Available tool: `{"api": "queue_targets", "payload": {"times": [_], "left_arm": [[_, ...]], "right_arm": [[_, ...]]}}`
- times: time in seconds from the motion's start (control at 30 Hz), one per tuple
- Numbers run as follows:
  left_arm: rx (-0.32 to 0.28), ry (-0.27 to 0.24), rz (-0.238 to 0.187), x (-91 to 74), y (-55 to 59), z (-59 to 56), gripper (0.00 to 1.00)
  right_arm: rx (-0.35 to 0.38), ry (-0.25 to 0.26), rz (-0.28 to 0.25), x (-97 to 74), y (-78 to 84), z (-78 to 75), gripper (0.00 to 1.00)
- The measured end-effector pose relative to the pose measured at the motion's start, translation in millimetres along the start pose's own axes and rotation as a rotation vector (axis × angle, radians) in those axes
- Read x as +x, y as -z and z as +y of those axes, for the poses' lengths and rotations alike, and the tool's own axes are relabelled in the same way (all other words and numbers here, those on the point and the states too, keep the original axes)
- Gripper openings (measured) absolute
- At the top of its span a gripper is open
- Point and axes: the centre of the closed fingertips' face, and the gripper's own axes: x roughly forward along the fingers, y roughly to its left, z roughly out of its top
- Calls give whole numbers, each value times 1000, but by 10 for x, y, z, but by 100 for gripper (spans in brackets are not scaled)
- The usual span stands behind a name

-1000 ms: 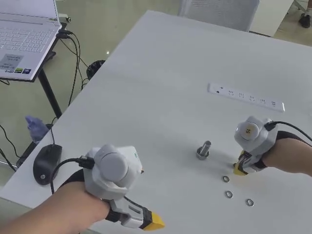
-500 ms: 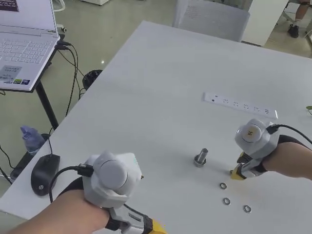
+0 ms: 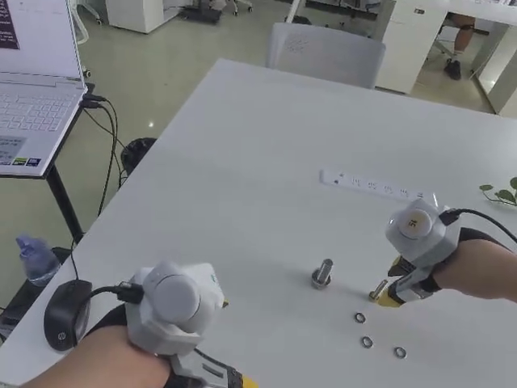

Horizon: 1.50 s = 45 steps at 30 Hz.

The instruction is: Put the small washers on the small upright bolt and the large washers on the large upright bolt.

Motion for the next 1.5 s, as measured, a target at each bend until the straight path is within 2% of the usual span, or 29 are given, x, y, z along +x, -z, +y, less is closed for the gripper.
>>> {"api": "queue_targets", "payload": {"times": [0.07,0.3,0.63,0.7,0.87,1.0,1.1,1.3,1.5], "left_arm": [[-9,4,-14,-20,-23,-16,80],[7,14,-4,-27,38,-79,80],[5,21,0,-56,90,-117,79],[11,22,-2,-86,81,-136,79],[10,21,-11,-94,63,-129,79],[7,16,-41,-81,-3,-129,81],[11,0,-71,-74,-65,-121,86],[14,-4,-78,-39,-83,-119,87],[19,-10,-78,14,-78,-103,89]], "right_arm": [[-2,4,0,-21,9,47,38],[-17,11,-23,-39,-32,199,40],[5,-17,-32,-29,-27,465,41],[17,-27,-48,-39,-44,502,41],[36,-25,-60,-21,-48,497,42],[48,-24,-64,57,-54,468,42],[39,-19,-59,123,-56,458,42],[38,-32,-55,268,-56,451,41],[24,-15,-43,398,-28,379,38]]}}
